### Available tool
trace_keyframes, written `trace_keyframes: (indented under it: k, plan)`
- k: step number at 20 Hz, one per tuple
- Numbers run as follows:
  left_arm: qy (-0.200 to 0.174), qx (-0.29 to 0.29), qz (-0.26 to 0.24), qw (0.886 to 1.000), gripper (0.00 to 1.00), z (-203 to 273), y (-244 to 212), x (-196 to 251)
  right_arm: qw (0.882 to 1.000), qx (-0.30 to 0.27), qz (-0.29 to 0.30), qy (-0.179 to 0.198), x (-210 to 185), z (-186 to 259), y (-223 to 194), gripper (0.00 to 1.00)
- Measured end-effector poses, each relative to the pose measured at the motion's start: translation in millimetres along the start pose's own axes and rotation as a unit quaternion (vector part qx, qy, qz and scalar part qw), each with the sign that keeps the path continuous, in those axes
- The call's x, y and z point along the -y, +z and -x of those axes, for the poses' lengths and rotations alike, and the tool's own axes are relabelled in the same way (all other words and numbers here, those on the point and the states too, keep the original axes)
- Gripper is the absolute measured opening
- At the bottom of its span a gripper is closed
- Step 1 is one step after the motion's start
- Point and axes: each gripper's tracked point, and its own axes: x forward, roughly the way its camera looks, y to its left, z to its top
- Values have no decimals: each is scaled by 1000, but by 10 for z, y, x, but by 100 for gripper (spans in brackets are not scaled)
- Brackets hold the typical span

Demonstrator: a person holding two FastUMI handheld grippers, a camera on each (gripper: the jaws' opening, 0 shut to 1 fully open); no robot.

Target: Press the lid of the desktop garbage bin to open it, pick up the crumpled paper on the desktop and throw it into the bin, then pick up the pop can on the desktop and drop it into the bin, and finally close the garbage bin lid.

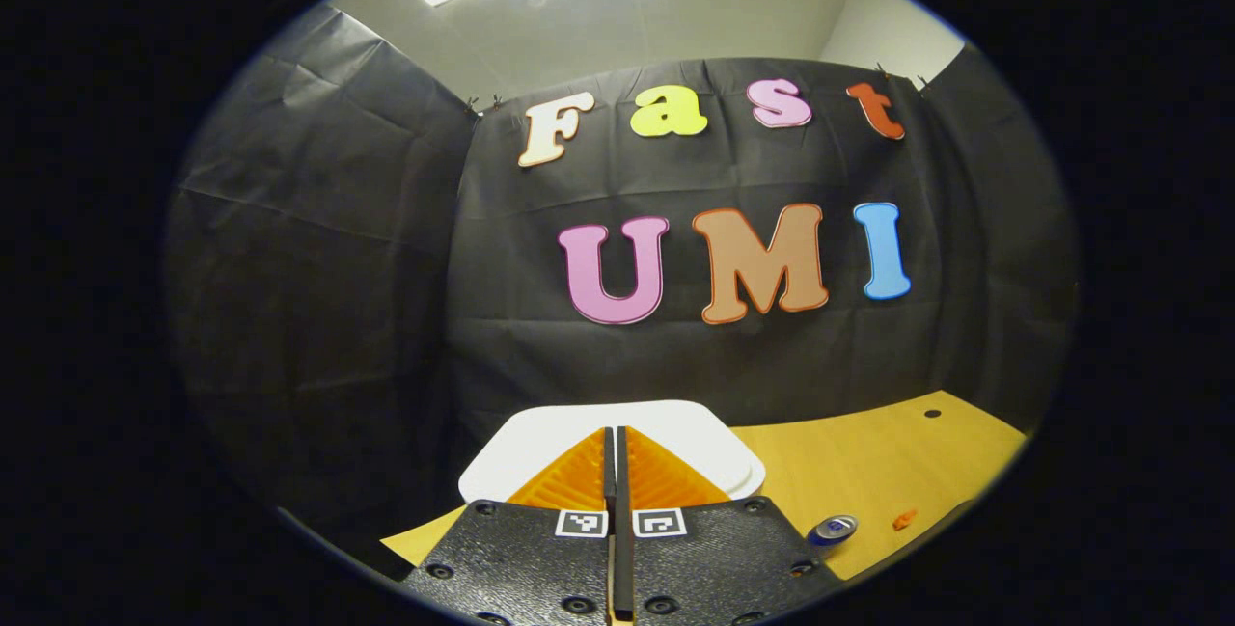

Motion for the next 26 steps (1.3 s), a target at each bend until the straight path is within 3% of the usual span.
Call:
trace_keyframes:
  k: [4, 8, 13, 16, 19, 21, 26]
  plan:
    - [-6, -32, -1, 999, 0, -35, -252, -12, 1000, -10, 7, -8, 0, 29, -59, 96]
    - [-3, -13, -7, 1000, 0, -45, -199, -24, 1000, -19, 14, -12, 5, 31, -116, 96]
    - [-11, -28, 58, 998, 0, -13, -246, -31, 999, -27, 21, -8, -27, 41, -184, 96]
    - [-20, -17, 50, 998, 0, -27, -232, -12, 999, -30, 17, -2, -53, 57, -196, 96]
    - [-9, -20, 29, 999, 0, -80, -160, -46, 999, -32, 13, 1, -43, 64, -216, 96]
    - [1, -33, 48, 998, 0, -64, -134, -70, 999, -36, 10, 3, -38, 67, -258, 96]
    - [7, 5, 51, 999, 0, 10, 276, -148, 999, -37, 3, 2, 12, 81, -295, 96]
